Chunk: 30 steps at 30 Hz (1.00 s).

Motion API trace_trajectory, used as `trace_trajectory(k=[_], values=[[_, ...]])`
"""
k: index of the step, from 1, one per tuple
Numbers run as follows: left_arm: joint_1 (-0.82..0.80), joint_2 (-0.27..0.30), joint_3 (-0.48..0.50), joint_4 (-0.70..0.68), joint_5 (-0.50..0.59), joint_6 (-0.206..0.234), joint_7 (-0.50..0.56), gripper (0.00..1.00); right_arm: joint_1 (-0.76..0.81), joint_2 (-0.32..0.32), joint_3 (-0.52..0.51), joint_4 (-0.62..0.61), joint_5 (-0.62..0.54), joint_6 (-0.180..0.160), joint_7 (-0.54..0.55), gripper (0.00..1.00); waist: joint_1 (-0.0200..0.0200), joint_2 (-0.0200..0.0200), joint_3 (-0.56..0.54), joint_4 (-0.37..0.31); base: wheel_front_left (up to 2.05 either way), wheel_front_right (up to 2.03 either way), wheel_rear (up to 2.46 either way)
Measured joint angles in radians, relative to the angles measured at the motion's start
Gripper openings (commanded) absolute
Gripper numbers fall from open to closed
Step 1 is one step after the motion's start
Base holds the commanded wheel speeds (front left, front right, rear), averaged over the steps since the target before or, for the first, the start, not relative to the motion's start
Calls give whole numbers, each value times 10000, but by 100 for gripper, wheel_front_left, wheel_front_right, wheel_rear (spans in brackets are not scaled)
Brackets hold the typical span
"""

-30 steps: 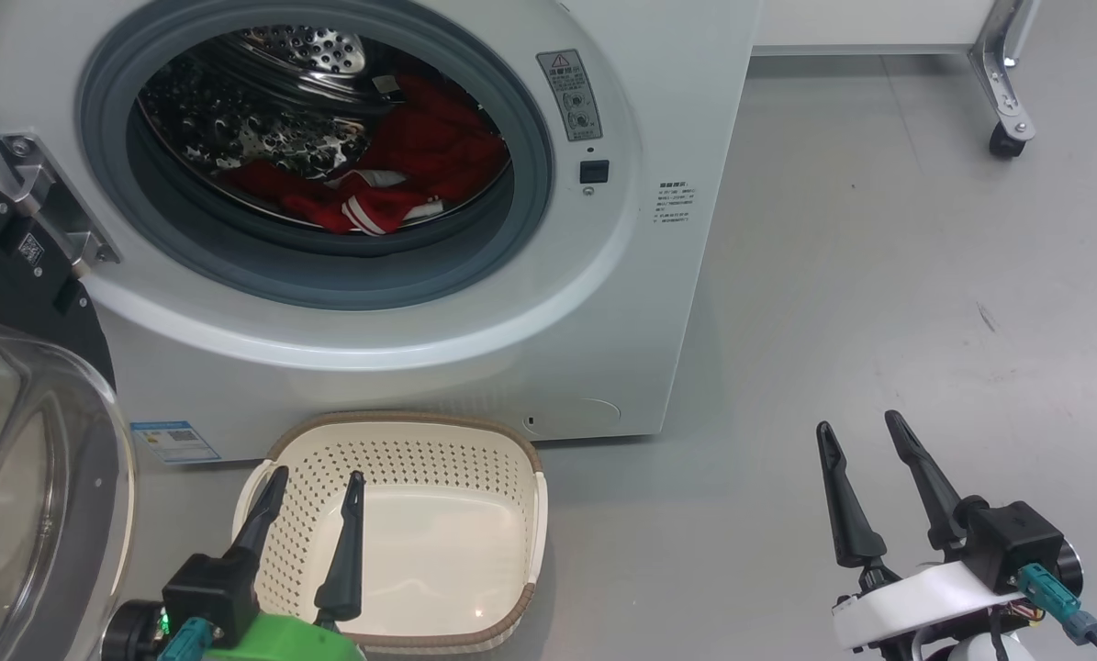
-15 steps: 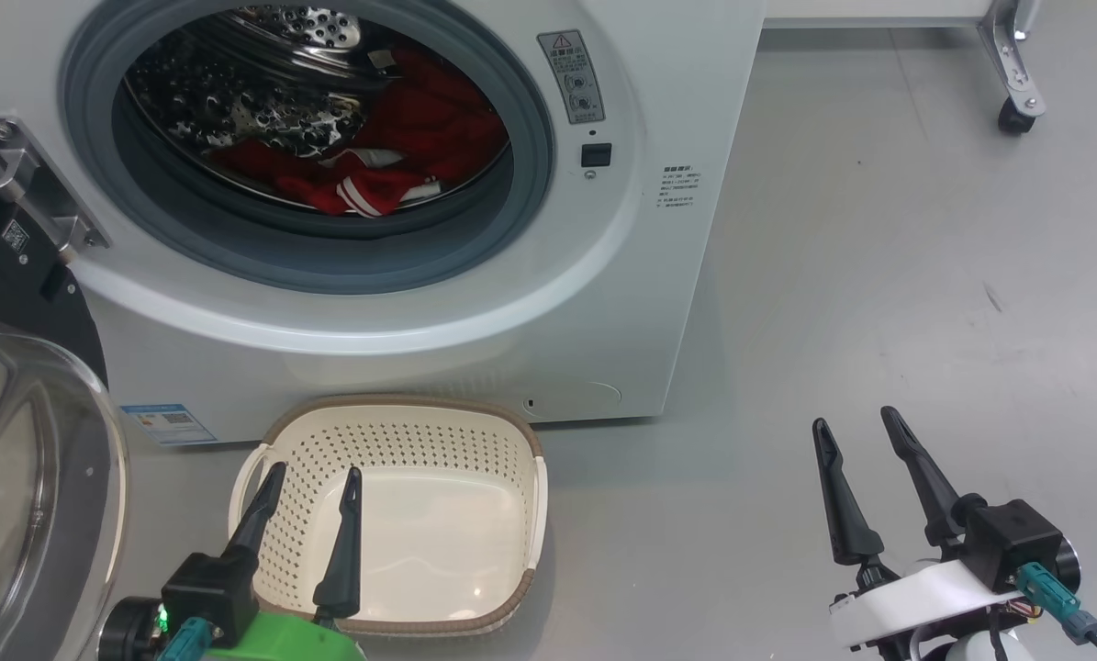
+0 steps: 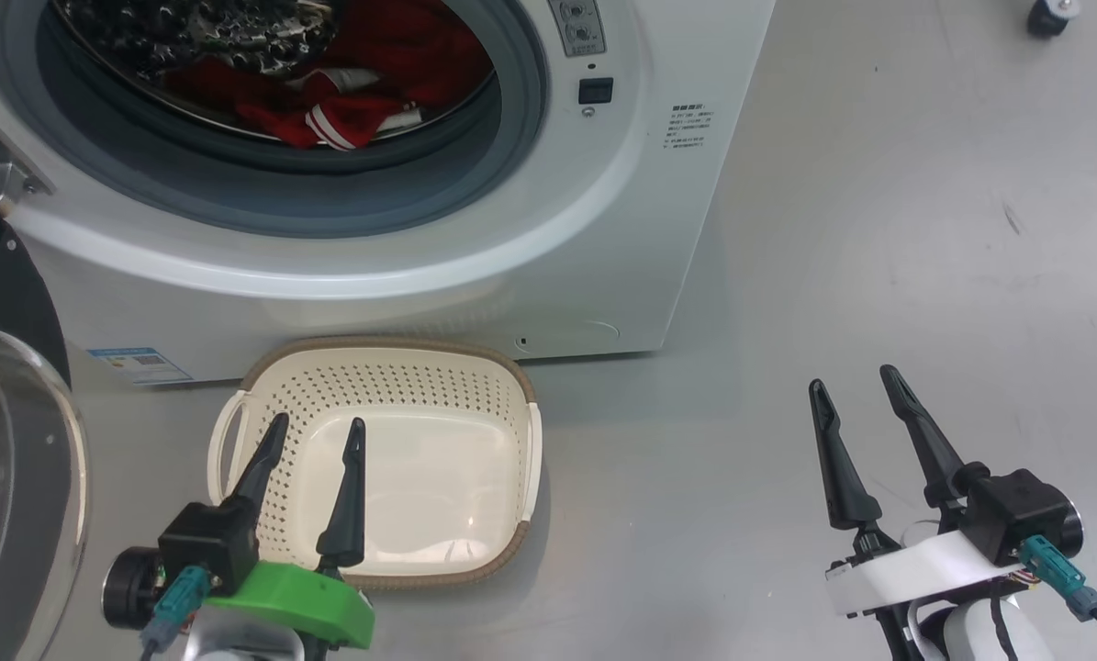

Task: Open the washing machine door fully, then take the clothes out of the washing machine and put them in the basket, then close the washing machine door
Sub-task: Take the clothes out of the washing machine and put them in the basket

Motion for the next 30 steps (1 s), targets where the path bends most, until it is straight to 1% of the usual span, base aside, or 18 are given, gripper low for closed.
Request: trace_trajectory(k=[11,17,22,27,30], values=[[-1345,-23,286,660,-117,-29,10,100,-780,-10,119,-349,-123,2,0,100,0,0,1369,-242,0,0,0],[-2640,31,508,1072,-568,-378,364,100,-1198,-21,280,-462,-117,8,0,100,0,0,2137,-436,0,0,0],[-3697,274,869,1373,-972,-577,813,100,-1593,-27,514,-491,69,10,0,100,0,0,2703,-660,0,0,0],[-4893,786,1177,1557,-1210,-888,1442,100,-1862,-36,667,-522,360,10,0,100,0,0,3162,-965,0,0,0],[-5586,1124,1283,1745,-1290,-999,1923,100,-2096,-35,800,-539,514,2,0,100,0,0,3390,-1177,0,0,0]])
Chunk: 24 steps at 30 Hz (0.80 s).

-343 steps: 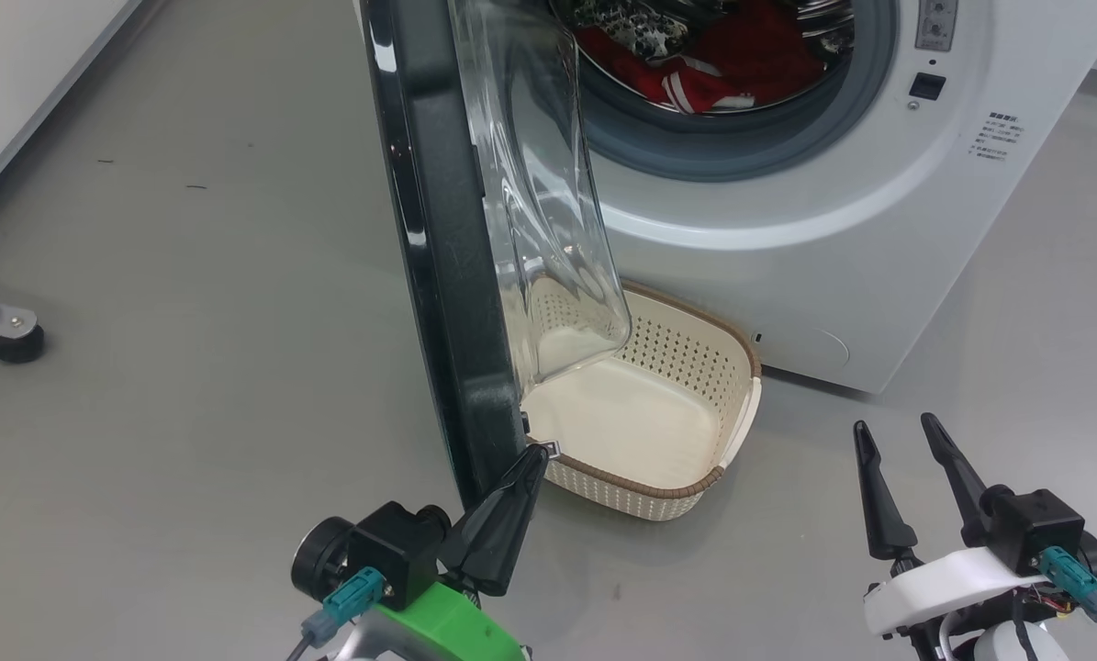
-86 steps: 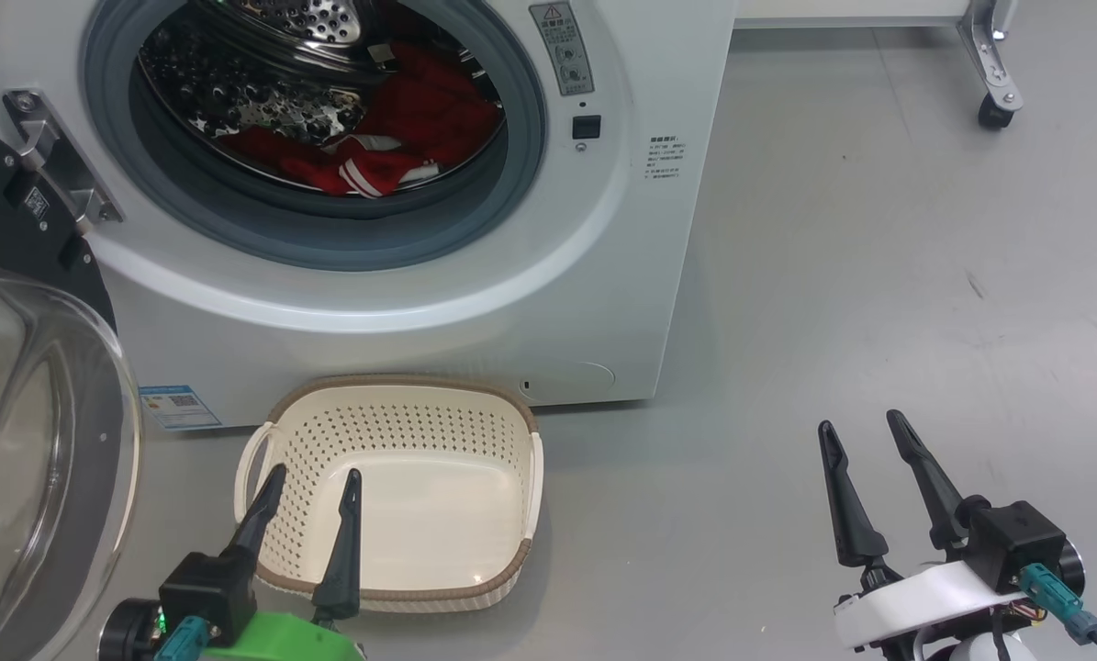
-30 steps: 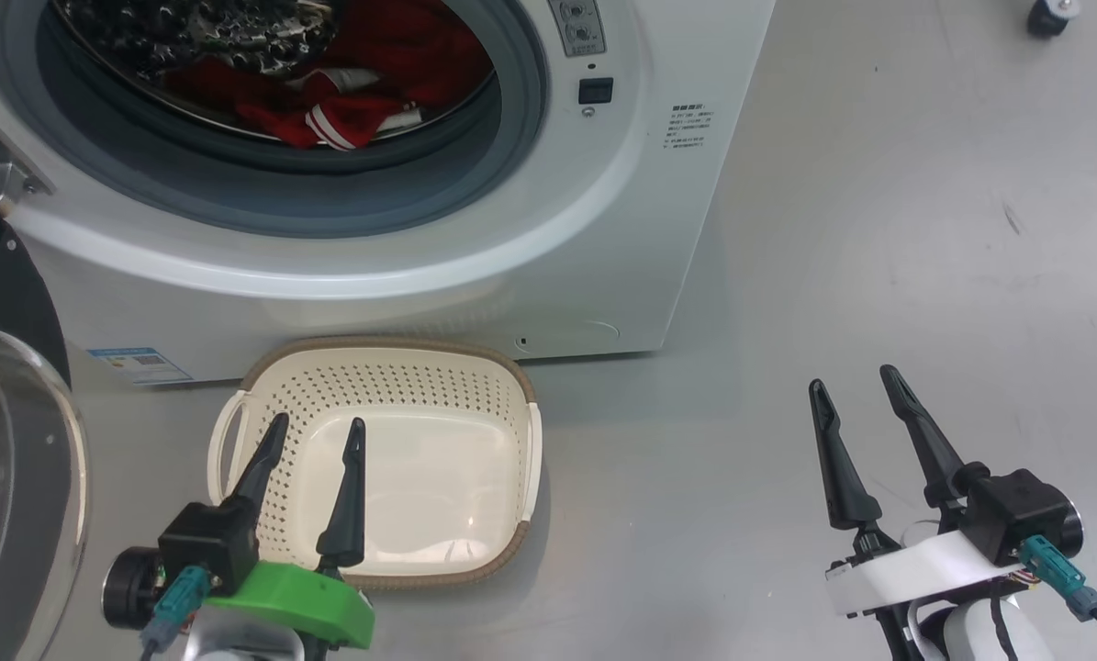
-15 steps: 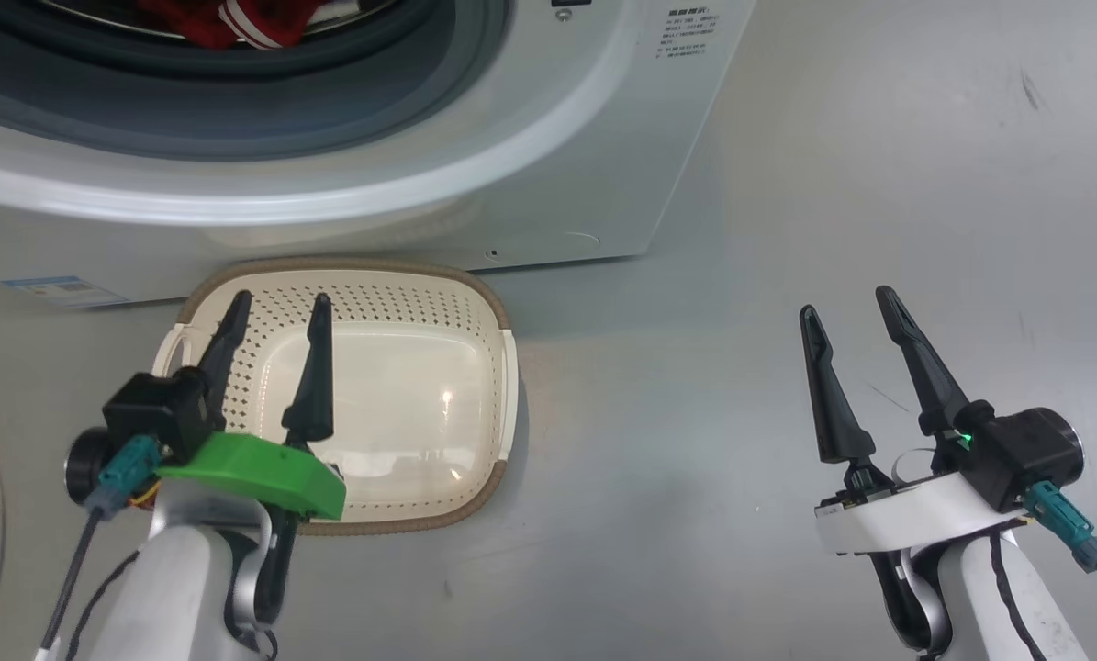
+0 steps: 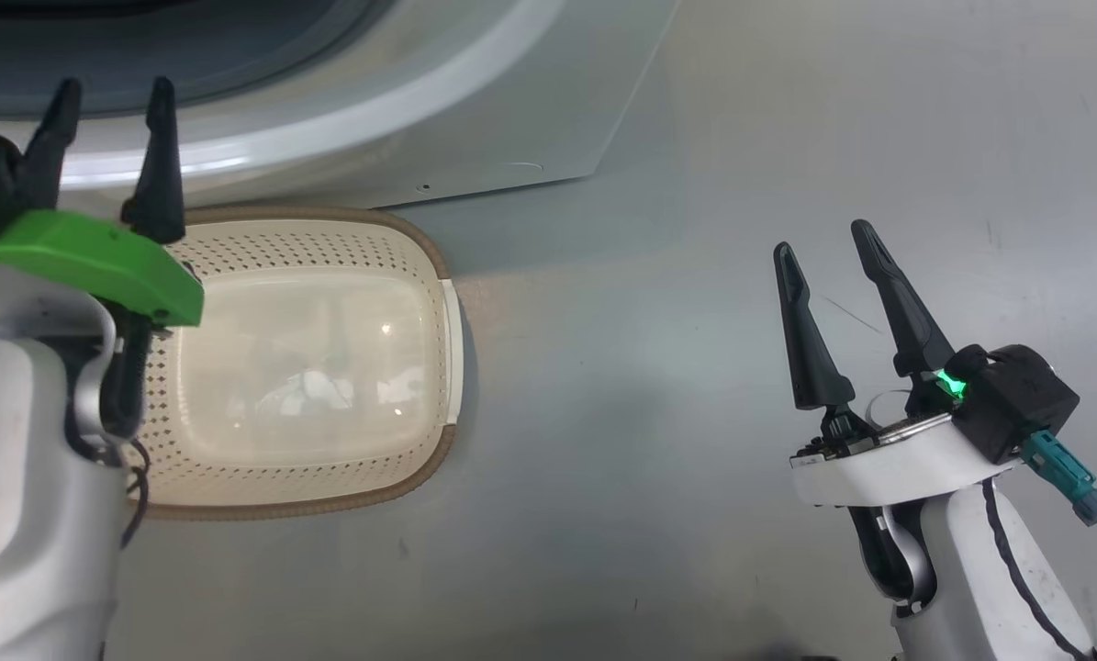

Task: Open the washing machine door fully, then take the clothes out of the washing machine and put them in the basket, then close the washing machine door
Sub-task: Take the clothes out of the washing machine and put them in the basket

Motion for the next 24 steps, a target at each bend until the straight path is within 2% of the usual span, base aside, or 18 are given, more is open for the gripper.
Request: trace_trajectory(k=[9,12,15,24], values=[[-1856,922,314,397,-355,-176,1632,100,-460,-2,322,-105,535,-19,0,100,0,0,624,-633,0,0,0],[-2495,1275,407,516,-353,-205,2082,100,-558,-2,382,-113,625,-178,0,100,0,0,826,-824,0,0,0],[-3095,1580,500,640,-355,-249,2477,100,-706,-2,537,-111,669,-186,0,100,0,0,1014,-1008,0,0,0],[-4654,2092,543,1191,-600,-293,4077,100,-1087,-2,775,-157,945,-286,0,100,0,0,1559,-1444,0,0,0]])
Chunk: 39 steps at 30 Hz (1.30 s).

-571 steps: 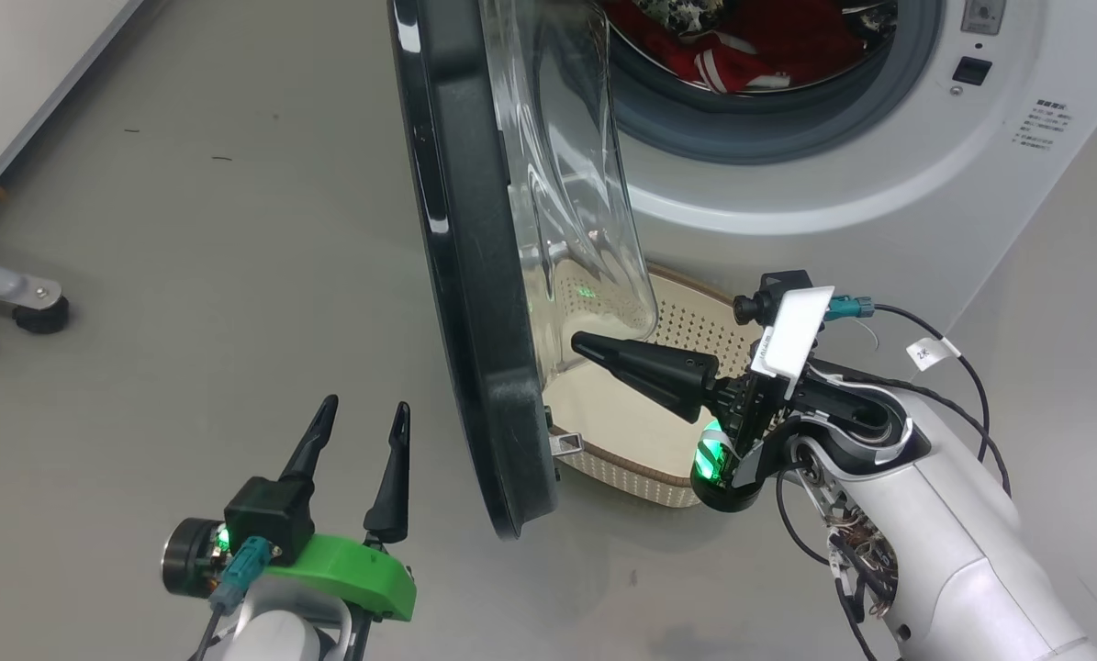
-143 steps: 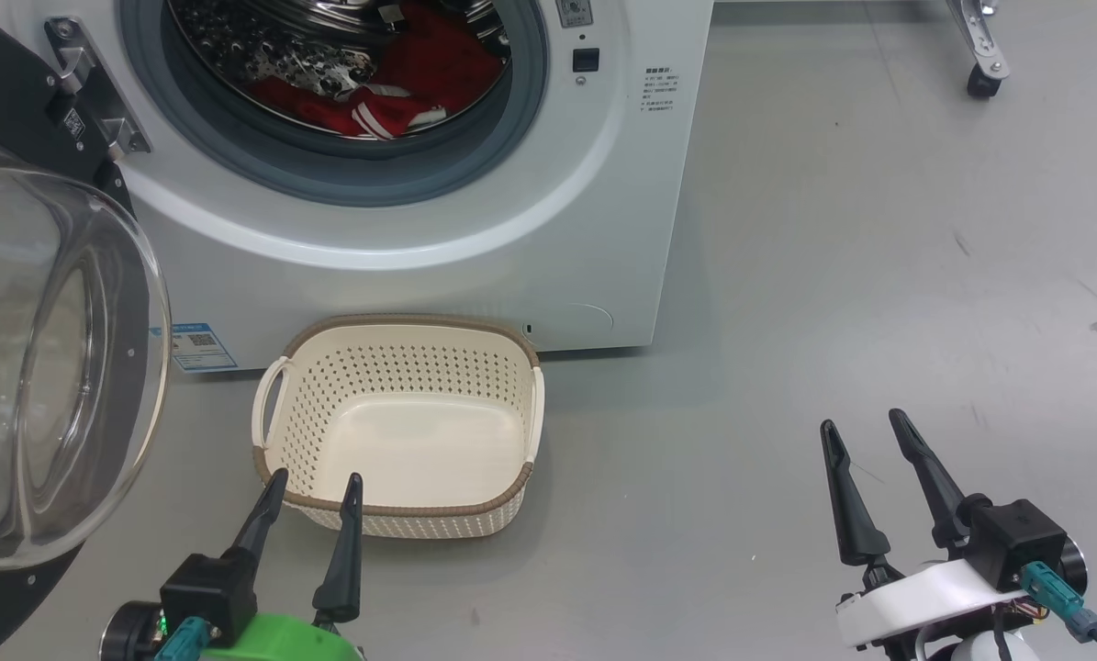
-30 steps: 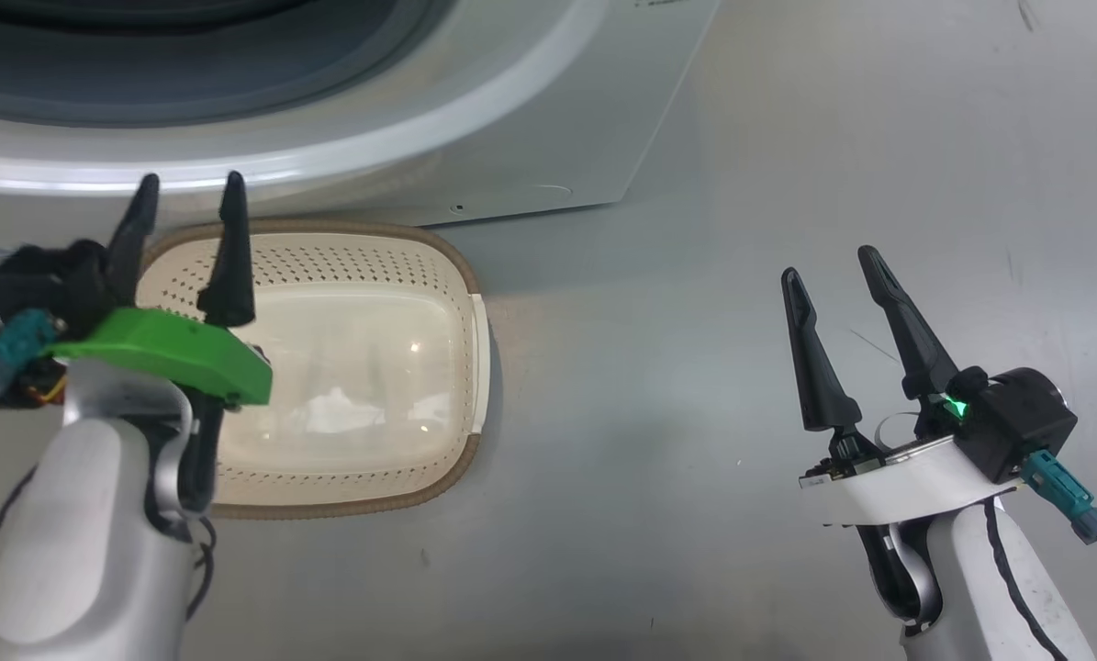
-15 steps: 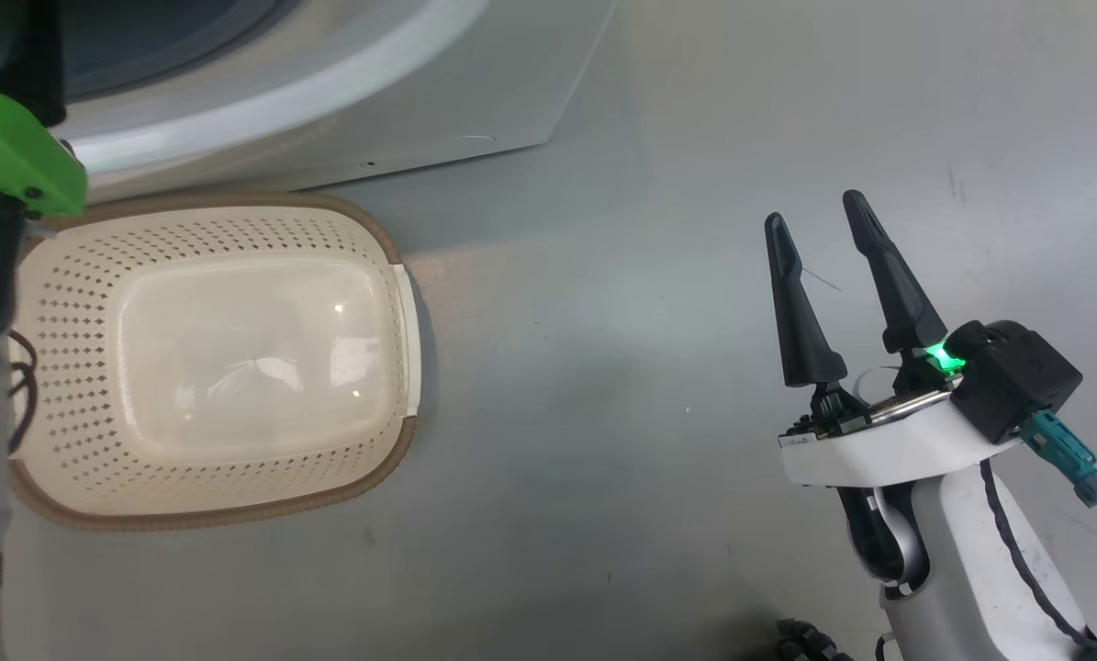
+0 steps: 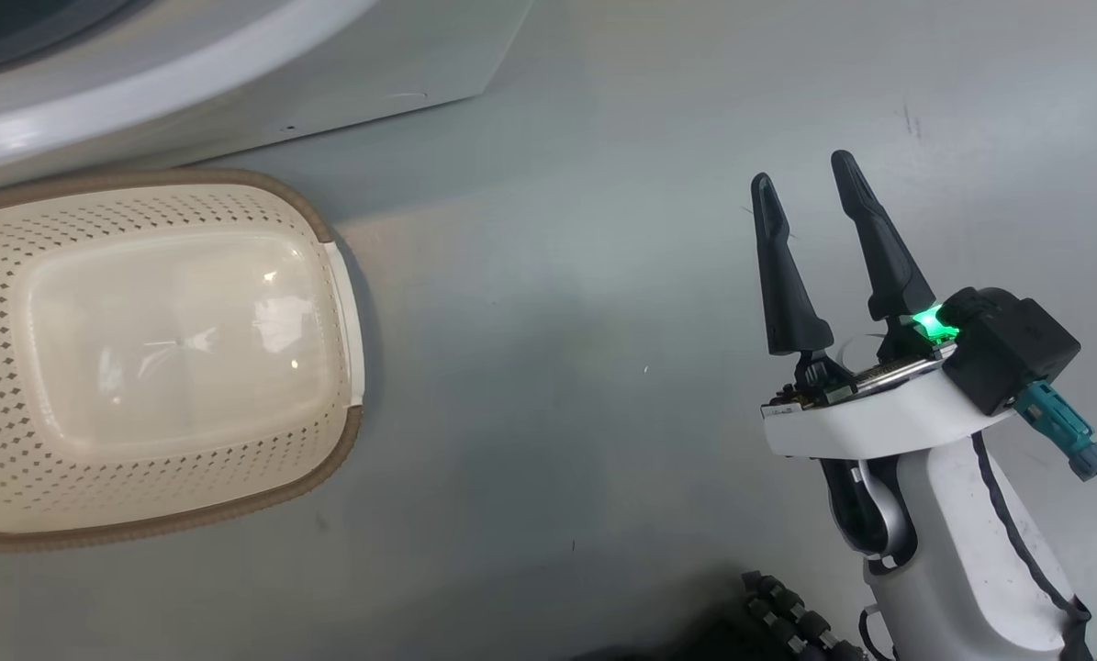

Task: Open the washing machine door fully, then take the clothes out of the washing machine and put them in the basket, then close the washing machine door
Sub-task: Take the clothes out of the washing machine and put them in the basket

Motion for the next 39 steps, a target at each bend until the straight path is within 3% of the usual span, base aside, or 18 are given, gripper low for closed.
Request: trace_trajectory(k=[8,28,29,31,39], values=[[-833,625,201,736,-184,0,1308,100,-261,4,230,-6,242,-127,0,100,0,0,405,-368,0,0,0],[-1570,596,6,2077,-754,4,3168,100,-544,2,265,67,464,-174,0,100,0,0,529,-662,0,0,0],[-1614,593,-12,2109,-754,4,3262,93,-544,2,263,73,464,-174,0,100,0,0,516,-660,0,0,0],[-1651,591,-23,2192,-796,6,3463,0,-544,2,265,79,464,-244,0,100,0,0,474,-652,0,0,0],[-1721,570,-33,2290,-903,44,3768,0,-544,2,240,92,462,-244,0,100,0,0,396,-602,0,0,0]])
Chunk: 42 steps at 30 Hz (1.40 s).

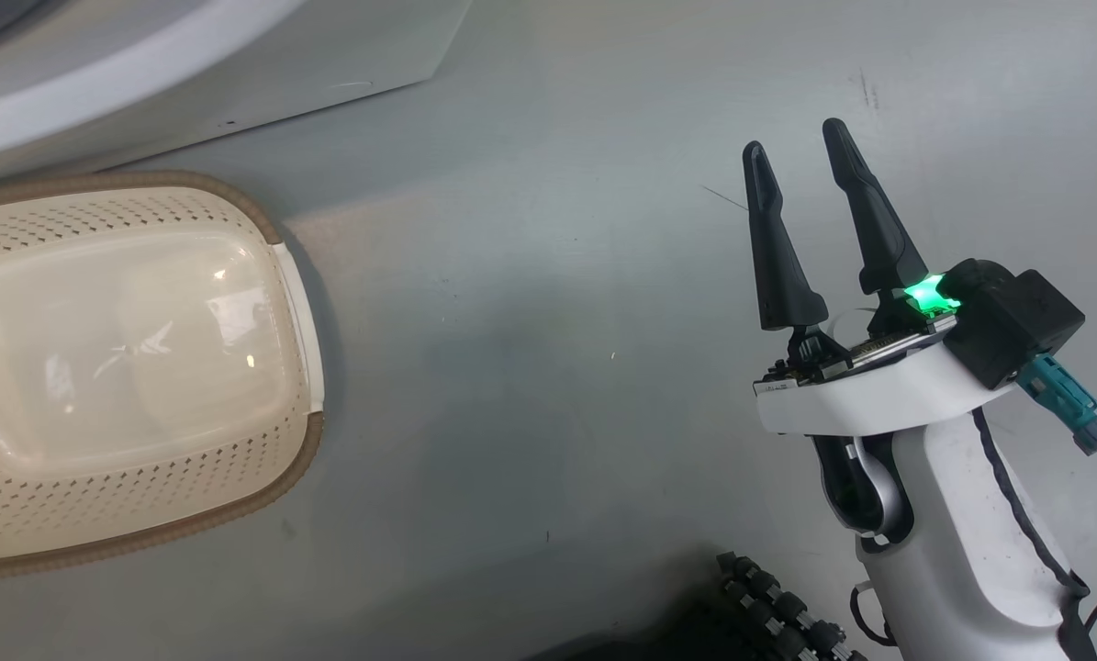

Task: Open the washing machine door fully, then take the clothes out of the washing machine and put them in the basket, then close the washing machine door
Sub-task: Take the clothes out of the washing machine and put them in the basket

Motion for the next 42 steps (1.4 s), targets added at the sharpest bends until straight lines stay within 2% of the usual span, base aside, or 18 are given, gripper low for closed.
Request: trace_trajectory(k=[6,11,21,30,42], values=[[7,-128,33,-19,-209,-27,-90,0,-2,0,-81,6,-29,0,0,100,0,0,-45,75,0,0,0],[45,-466,92,-171,-378,-138,-454,0,-3,-2,-280,13,-228,-4,0,100,-1,0,-129,221,0,0,0],[711,-639,127,-675,-441,-313,-1695,0,-4,-2,-529,23,-566,0,0,100,-1,0,-314,641,0,0,0],[1690,-991,368,-1258,-445,-366,-3384,0,-3,-6,-780,65,-917,10,0,100,0,0,-617,1014,0,0,0],[3351,-1768,435,-2117,-253,-441,-6130,0,57,-17,-1114,288,-1467,105,0,100,0,0,-1328,1495,0,0,0]])
